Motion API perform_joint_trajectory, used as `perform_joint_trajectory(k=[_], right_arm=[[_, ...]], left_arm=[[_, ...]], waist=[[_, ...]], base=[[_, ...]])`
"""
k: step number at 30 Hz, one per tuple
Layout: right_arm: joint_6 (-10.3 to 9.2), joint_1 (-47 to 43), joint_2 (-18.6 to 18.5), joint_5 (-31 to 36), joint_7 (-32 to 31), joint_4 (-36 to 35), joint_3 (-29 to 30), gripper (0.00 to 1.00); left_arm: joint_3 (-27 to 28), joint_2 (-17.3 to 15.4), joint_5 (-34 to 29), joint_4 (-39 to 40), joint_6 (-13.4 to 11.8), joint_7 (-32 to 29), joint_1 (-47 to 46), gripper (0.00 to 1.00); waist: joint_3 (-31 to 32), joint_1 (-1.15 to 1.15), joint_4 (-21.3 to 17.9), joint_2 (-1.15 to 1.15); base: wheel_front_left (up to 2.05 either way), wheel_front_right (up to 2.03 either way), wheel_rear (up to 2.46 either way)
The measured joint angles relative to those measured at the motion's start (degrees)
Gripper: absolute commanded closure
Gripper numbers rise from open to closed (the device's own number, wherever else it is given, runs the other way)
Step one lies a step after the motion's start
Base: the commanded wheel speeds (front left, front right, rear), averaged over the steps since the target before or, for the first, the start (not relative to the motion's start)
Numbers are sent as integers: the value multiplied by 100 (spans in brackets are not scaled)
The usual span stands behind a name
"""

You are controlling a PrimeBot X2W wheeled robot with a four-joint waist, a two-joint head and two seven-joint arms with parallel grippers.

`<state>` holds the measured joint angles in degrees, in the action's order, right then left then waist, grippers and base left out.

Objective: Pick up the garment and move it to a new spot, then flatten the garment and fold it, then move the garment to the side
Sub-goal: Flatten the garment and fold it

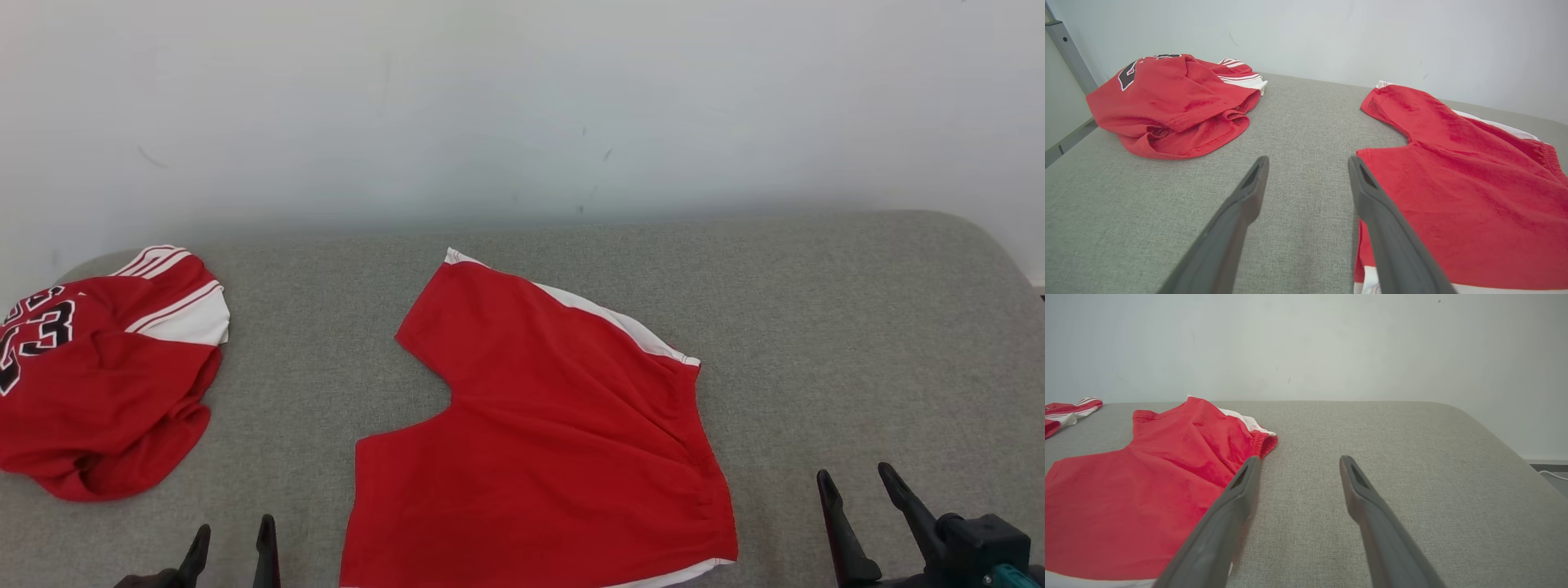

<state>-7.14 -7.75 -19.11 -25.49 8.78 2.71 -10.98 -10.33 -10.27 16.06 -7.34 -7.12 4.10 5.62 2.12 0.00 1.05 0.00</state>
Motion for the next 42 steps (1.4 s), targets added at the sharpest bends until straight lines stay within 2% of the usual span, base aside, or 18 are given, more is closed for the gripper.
perform_joint_trajectory(k=[11,15,20,22,25,29,42], right_arm=[[0,6,68,1,-81,32,-109,0],[9,7,82,-1,-193,96,-170,0],[120,57,180,-1,-452,264,-465,0],[168,143,218,-10,-647,377,-586,0],[230,154,272,-19,-876,560,-734,0],[264,277,308,-19,-1102,757,-858,0],[369,671,580,-121,-1502,1418,-1058,0]], left_arm=[[-174,76,7,23,23,-165,-7,0],[-343,121,24,-77,176,-300,-34,0],[-506,136,207,-359,372,-628,-31,0],[-613,171,335,-522,575,-839,-36,0],[-748,265,408,-639,721,-993,-123,0],[-826,290,408,-818,816,-1150,-313,0],[-913,299,372,-1582,869,-1575,-715,0]], waist=[[6,0,24,0],[11,0,84,0],[20,0,122,0],[17,0,139,0],[3,0,158,0],[-26,0,184,0],[-176,0,230,0]], base=[[0,0,0],[0,0,0],[0,0,0],[0,0,0],[0,0,0],[0,0,0],[0,0,0]])
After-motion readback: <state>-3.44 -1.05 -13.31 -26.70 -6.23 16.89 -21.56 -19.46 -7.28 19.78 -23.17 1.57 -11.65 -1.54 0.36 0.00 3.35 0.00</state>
